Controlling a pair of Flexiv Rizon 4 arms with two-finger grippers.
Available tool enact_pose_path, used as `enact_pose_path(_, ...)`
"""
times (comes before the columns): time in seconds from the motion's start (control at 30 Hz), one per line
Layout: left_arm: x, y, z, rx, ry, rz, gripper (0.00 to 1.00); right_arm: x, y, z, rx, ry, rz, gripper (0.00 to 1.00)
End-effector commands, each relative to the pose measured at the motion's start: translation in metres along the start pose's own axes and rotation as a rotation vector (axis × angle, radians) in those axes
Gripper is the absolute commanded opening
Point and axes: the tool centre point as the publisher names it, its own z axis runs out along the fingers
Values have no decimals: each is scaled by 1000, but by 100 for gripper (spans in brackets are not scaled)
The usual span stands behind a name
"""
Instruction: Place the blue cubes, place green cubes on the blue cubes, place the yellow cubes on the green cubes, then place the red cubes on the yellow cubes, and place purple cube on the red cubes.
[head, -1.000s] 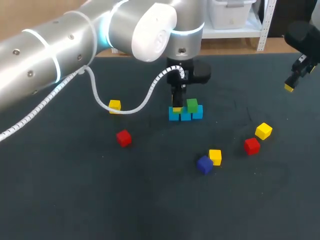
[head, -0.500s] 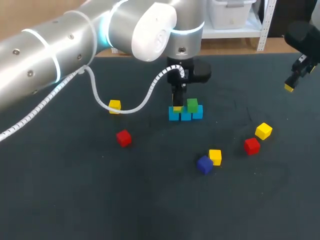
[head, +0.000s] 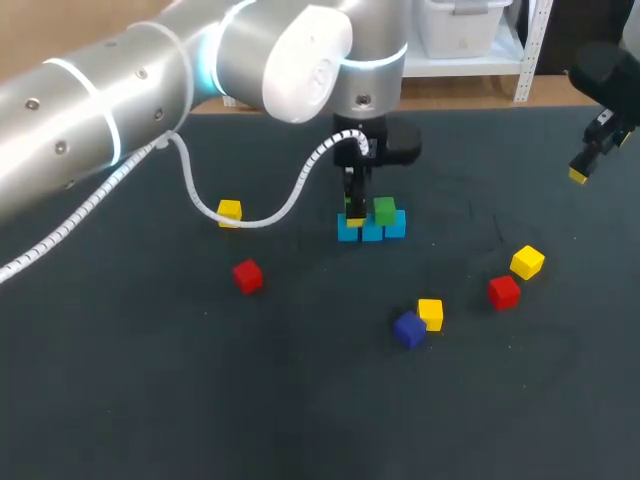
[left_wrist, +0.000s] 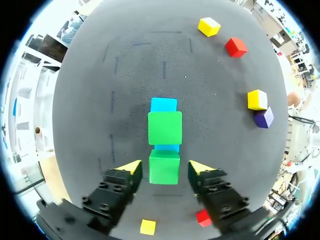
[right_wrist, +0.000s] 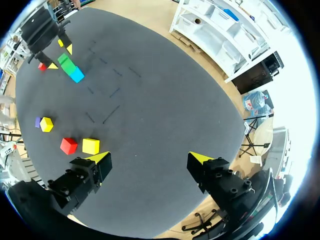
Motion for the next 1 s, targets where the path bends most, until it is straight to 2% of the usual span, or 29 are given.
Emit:
enact_pose_path(0.03, 1, 2, -2, 4, -3, -2, 100, 0, 0, 0, -2, -1, -1, 100)
enact_pose_path(0.2, 4, 2, -3, 4, -3, -15, 100, 0, 0, 0, -2, -1, -1, 100)
enact_pose_path(0.47, 29, 5, -13, -25, -17, -88, 100, 0, 0, 0, -2, -1, -1, 100)
enact_pose_path(0.7, 52, -3, -24, -54, -19, -149, 100, 0, 0, 0, -2, -1, -1, 100)
enact_pose_path(1.0, 104, -11, -26, -92, 14, -259, 100, 0, 0, 0, -2, -1, -1, 100)
